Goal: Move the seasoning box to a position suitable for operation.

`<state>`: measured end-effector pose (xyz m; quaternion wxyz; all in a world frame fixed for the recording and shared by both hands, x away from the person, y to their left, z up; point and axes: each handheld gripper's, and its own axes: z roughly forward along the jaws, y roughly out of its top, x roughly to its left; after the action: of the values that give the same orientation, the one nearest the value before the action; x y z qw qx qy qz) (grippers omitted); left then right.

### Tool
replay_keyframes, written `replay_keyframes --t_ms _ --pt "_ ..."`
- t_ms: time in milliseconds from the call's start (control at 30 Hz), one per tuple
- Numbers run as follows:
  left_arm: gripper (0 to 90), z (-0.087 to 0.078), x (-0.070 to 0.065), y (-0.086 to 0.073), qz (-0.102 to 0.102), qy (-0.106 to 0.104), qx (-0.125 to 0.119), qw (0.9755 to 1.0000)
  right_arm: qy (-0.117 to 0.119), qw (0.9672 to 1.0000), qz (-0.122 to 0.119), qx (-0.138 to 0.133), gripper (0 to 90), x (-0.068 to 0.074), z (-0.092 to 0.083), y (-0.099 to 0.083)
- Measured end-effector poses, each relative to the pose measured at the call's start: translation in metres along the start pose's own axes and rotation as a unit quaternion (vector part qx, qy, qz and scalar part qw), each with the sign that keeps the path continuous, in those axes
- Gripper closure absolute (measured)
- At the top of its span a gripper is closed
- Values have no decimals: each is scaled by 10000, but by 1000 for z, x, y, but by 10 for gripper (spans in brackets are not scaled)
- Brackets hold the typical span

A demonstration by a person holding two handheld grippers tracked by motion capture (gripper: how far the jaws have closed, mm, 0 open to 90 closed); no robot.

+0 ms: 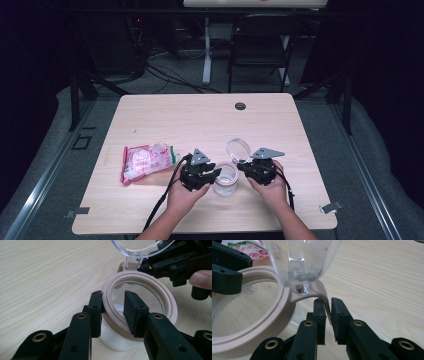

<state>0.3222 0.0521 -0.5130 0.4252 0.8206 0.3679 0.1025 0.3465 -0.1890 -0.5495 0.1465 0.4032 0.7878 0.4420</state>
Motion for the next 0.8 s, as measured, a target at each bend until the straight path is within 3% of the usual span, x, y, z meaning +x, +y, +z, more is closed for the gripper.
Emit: replay_keyframes --t_ms 167,200,267,367,400,467,533,567,600,633,700,800 --pt "611 -3 2 1 -88 -98 -147 9998 59 10000 40 -34 824 -1 1 0" --pt "600 -11 6 3 -167 -191 -277 9993 106 9999 40 -6 807 -2 -1 0" --pt "591 -22 13 4 -218 -185 -407 9988 101 9999 -6 11 782 -2 -4 -1" --pt "585 -35 22 2 -177 -40 -499 9986 43 9999 -92 20 769 -1 -8 -2" --pt "574 -48 32 -2 -176 107 -581 9981 2 9999 -151 11 747 1 -13 -3" --pt "561 -53 38 -5 -181 160 -616 9978 -17 9998 -172 37 738 1 -15 -3" --pt "554 -67 54 -15 -200 295 -603 9975 -82 9996 -259 49 712 2 -21 -4" --pt "549 -67 54 -15 -200 295 -603 9975 -81 9997 -236 27 701 3 -23 -4" --pt "547 -75 64 -22 -236 438 -645 9967 -77 9997 -237 -9 695 3 -26 -5" --pt "541 -75 64 -22 -236 438 -645 9967 -77 9997 -237 -9 695 3 -26 -5" --pt "523 -85 77 -30 -293 579 -693 9955 -139 9995 -286 -18 687 4 -32 -6" --pt "516 -91 84 -36 -316 601 -738 9950 -210 9992 -344 -23 691 4 -36 -7"
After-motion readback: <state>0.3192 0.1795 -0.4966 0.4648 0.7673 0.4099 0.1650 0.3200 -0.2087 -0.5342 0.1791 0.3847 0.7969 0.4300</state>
